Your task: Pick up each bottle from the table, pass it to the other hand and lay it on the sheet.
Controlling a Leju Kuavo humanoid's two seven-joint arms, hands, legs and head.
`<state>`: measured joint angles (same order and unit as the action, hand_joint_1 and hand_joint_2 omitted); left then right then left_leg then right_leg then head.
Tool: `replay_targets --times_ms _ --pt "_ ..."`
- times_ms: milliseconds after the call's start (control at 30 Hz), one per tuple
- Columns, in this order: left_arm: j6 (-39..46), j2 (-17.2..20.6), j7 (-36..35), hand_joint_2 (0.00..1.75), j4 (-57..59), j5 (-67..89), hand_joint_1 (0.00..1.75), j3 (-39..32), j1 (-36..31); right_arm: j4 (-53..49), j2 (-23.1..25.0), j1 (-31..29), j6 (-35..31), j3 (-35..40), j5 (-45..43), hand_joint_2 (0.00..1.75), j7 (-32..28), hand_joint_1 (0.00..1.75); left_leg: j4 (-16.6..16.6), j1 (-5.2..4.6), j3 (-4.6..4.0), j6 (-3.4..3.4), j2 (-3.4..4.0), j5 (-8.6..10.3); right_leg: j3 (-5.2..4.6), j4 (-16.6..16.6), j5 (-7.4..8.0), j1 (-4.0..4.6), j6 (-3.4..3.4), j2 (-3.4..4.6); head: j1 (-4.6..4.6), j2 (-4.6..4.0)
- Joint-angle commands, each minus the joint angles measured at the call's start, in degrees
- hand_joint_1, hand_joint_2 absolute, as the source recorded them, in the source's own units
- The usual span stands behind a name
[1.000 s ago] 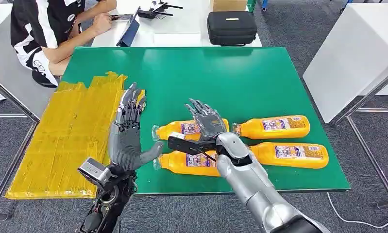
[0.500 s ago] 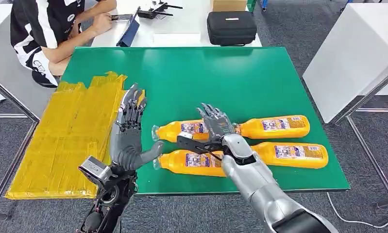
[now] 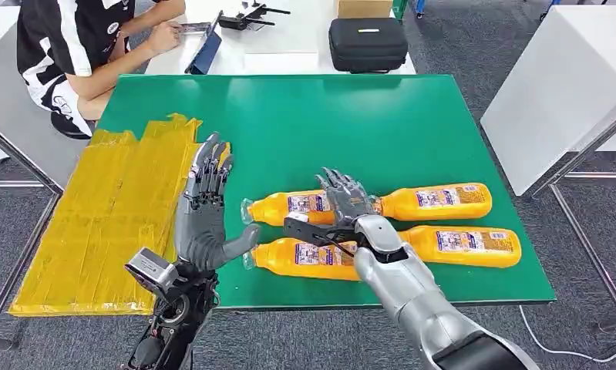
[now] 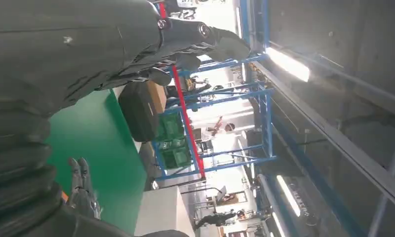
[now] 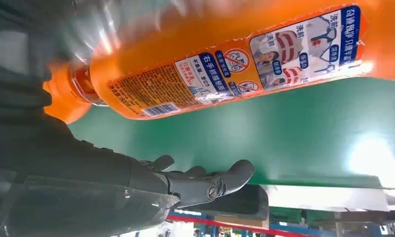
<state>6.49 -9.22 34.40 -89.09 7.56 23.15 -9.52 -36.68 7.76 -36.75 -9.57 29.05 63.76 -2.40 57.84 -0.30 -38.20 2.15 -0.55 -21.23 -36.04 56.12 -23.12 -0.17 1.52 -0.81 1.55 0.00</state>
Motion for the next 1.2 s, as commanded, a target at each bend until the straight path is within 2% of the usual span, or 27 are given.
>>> replay_targets --times_ms 33,133,333,367,433,600,633,700,833,867,900,1200 --pt "0.0 0.4 -0.3 1.75 3.2 -0.1 0.00 -0.5 -1.9 3.9 -0.3 -2.9 -0.1 -0.1 0.0 1.75 0.1 0.00 0.0 0.00 0.12 -0.07 0.00 -0.04 0.12 0.0 -0.05 -0.01 -0.01 0.01 0.02 0.00" --pt "0.0 0.4 -0.3 1.75 3.2 -0.1 0.00 -0.5 -1.9 3.9 -0.3 -2.9 -0.1 -0.1 0.0 1.75 0.1 0.00 0.0 0.00 0.33 -0.13 0.02 -0.15 0.33 0.0 -0.16 -0.01 -0.02 0.04 0.02 0.00" --pt "0.0 0.4 -0.3 1.75 3.2 -0.1 0.00 -0.5 -1.9 3.9 -0.3 -2.9 -0.1 -0.1 0.0 1.75 0.1 0.00 0.0 0.00 0.11 -0.07 0.00 -0.03 0.12 0.0 -0.04 0.00 0.00 0.01 0.02 0.00" --pt "0.0 0.4 -0.3 1.75 3.2 -0.1 0.00 -0.5 -1.9 3.9 -0.3 -2.9 -0.1 -0.1 0.0 1.75 0.1 0.00 0.1 0.03 0.45 -0.17 0.06 -0.23 0.47 0.0 -0.22 0.02 -0.02 0.08 0.02 0.00" --pt "0.0 0.4 -0.3 1.75 3.2 -0.1 0.00 -0.5 -1.9 3.9 -0.3 -2.9 -0.1 -0.1 0.0 1.75 0.1 0.00 0.0 0.00 0.12 -0.06 0.00 -0.03 0.12 0.0 -0.04 -0.01 0.00 0.01 0.02 0.00" --pt "0.0 0.4 -0.3 1.75 3.2 -0.1 0.00 -0.5 -1.9 3.9 -0.3 -2.9 -0.1 -0.1 0.0 1.75 0.1 0.00 0.0 0.01 0.17 -0.09 0.01 -0.07 0.18 0.0 -0.08 0.00 -0.01 0.02 0.02 0.00" --pt "-1.6 0.2 -0.2 1.75 6.8 -2.0 0.00 -0.3 -3.0 11.8 0.3 -6.6 3.3 -0.6 0.8 1.75 2.8 0.00 0.0 0.00 0.14 -0.07 0.00 -0.04 0.15 0.0 -0.06 0.00 -0.01 0.01 0.02 0.00" --pt "-1.5 -0.1 1.6 1.75 9.7 -2.4 0.00 -0.3 -4.0 15.5 0.4 -8.0 1.7 -1.1 0.6 1.75 1.2 0.00 0.0 -0.02 0.18 -0.07 -0.02 -0.04 0.19 0.0 -0.06 -0.03 -0.01 -0.01 0.02 0.00" --pt "-1.5 -0.2 1.6 1.75 9.7 -2.4 0.00 -0.2 -4.1 15.6 0.2 -7.9 1.6 -1.2 0.6 1.75 1.3 0.00 0.0 0.00 0.18 -0.07 -0.04 -0.03 0.20 0.0 -0.06 -0.01 -0.01 -0.03 0.02 0.00" --pt "-1.5 -0.2 1.6 1.75 9.7 -2.4 0.00 -0.2 -4.1 15.6 0.2 -7.9 1.6 -1.2 0.6 1.75 1.3 0.00 0.0 0.03 0.50 -0.17 -0.01 -0.19 0.54 0.0 -0.22 0.01 -0.02 0.02 0.00 0.00" --pt "-1.5 -0.2 1.6 1.75 9.7 -2.4 0.00 -0.2 -4.1 15.6 0.2 -7.9 1.6 -1.2 0.6 1.75 1.3 0.00 0.0 -0.01 0.23 -0.08 0.00 -0.07 0.24 0.0 -0.08 -0.02 0.00 0.02 0.02 0.00" --pt "-1.3 -0.5 1.5 1.75 9.5 -2.3 0.00 0.1 -4.4 16.0 0.5 -7.9 2.0 -1.2 0.7 1.75 1.5 0.00 0.0 0.00 0.21 -0.09 0.00 -0.08 0.23 0.0 -0.09 0.00 0.00 0.01 0.02 0.00"
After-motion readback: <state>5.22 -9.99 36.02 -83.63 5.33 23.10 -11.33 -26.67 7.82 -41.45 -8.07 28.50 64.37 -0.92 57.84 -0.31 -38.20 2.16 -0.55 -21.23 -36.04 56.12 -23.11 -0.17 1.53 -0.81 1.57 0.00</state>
